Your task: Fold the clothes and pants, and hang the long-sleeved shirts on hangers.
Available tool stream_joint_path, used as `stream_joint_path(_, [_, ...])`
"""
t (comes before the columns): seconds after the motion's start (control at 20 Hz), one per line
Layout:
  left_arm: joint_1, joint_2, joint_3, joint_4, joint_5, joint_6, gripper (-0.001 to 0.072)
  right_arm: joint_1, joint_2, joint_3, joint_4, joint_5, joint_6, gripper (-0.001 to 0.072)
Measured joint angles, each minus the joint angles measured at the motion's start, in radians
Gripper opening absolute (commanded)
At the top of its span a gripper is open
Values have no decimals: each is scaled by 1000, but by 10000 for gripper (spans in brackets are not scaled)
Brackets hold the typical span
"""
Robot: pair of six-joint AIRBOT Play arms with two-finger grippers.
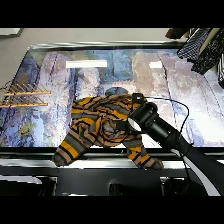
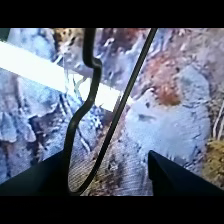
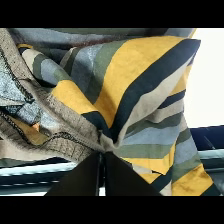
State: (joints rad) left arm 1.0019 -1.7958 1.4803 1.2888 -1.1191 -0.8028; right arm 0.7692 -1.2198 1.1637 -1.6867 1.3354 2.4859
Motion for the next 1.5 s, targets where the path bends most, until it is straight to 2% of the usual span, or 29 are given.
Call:
stream_joint_path(0.05, [-5,-5,0,14,-1,1,319,0,0,0,0,0,0,22])
stream_joint_path(0.4, [-26,-29,1,45,-24,3,317,0,0,0,0,13,3,22])
stream_joint_path(0.45, [-27,-33,1,46,-27,3,258,0,0,0,0,16,3,22])
stream_joint_path(0.5, [-28,-37,1,50,-26,3,61,0,0,0,-1,19,3,22])
stream_joint_path(0.55, [-30,-39,1,48,-39,2,22,0,0,0,-1,19,3,22])
stream_joint_path(0.8, [-56,-45,32,59,-76,-4,21,0,0,0,-1,26,2,22])
stream_joint_path(0.9, [-83,-42,69,38,-129,-9,20,0,0,0,-2,26,2,22])
stream_joint_path(1.05, [-122,-14,149,20,-120,-11,19,0,0,0,-1,27,0,22])
stream_joint_path(1.3, [-189,69,282,-3,-124,-96,18,0,0,0,-1,48,-1,22])
stream_joint_path(1.5, [-267,180,329,-3,-125,-120,15,0,0,0,-10,52,-8,21])
